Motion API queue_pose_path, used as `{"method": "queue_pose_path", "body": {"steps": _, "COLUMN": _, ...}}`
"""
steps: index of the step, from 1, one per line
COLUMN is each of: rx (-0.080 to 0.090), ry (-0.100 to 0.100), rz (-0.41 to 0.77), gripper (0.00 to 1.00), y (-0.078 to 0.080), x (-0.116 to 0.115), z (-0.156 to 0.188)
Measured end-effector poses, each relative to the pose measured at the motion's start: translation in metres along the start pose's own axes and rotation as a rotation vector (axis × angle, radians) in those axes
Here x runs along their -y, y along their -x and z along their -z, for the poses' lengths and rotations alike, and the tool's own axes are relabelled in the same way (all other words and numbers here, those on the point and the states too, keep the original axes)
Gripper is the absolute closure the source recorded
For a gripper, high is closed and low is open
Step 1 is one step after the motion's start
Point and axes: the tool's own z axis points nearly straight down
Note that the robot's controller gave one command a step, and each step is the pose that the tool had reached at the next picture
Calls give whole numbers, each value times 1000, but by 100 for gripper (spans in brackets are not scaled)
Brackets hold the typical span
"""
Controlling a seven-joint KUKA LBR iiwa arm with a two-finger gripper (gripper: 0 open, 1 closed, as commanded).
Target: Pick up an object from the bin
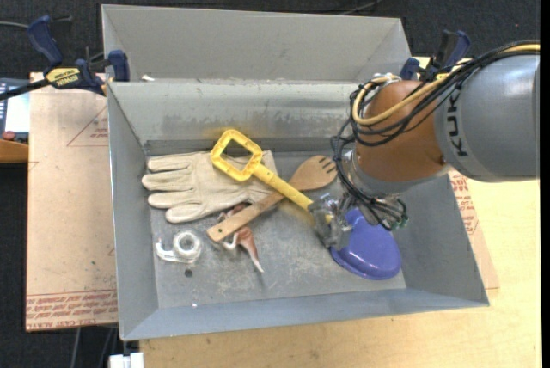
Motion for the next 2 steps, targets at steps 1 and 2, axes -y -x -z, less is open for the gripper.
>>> {"method": "queue_pose_path", "body": {"steps": 1, "rx": 0, "ry": 0, "rz": -1, "gripper": 100, "y": 0, "x": 0, "z": 0}}
{"method": "queue_pose_path", "body": {"steps": 2, "rx": -8, "ry": 27, "rz": 100, "gripper": 100, "y": 49, "x": 44, "z": 1}}
